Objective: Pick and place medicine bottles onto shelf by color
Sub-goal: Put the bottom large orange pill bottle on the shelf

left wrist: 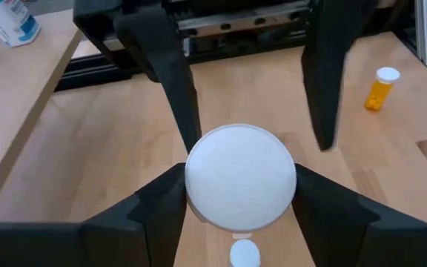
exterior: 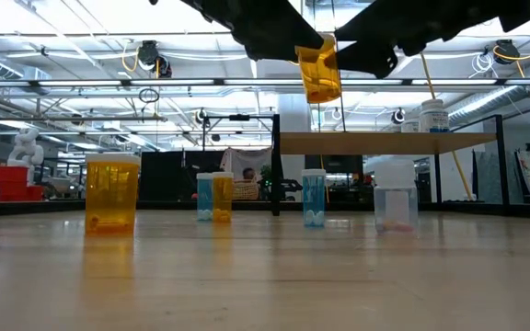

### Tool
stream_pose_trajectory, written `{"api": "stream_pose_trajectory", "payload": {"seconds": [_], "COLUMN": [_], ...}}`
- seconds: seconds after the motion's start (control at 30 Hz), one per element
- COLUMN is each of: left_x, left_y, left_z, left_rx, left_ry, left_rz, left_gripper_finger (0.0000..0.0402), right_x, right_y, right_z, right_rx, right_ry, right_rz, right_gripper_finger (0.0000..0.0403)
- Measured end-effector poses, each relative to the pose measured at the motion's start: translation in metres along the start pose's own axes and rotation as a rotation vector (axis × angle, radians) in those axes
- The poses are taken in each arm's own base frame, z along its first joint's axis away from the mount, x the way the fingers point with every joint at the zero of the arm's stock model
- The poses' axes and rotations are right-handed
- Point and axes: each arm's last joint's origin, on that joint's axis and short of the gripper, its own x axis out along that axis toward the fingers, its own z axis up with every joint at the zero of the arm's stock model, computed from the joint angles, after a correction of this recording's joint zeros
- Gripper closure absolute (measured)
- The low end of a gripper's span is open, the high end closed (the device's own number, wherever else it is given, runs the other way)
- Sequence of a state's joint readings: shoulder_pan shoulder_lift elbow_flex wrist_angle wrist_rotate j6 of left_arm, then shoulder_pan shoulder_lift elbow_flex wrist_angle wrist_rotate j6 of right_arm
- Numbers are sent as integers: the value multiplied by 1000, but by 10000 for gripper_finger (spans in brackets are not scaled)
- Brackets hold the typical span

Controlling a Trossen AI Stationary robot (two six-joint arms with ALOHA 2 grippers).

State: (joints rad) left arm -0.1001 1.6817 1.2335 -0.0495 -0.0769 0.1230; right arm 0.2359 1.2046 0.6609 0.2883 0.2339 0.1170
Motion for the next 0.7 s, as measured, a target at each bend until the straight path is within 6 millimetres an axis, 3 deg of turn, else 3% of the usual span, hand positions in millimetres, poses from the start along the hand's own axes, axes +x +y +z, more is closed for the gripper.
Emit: {"api": "stream_pose_trajectory", "payload": {"seconds": [0.47, 0.7], "left_x": [0, 0], "left_y": [1, 1], "left_z": [5, 5], "left_rx": [2, 12], "left_ry": [-49, -53], "left_rz": [7, 8], "left_gripper_finger": [169, 175], "right_x": [12, 12], "right_y": [-4, -5], "right_z": [-1, 0], "right_rx": [-50, -75], "right_ry": [-34, -40], "right_rz": [-20, -26], "right_gripper_finger": [107, 141]}}
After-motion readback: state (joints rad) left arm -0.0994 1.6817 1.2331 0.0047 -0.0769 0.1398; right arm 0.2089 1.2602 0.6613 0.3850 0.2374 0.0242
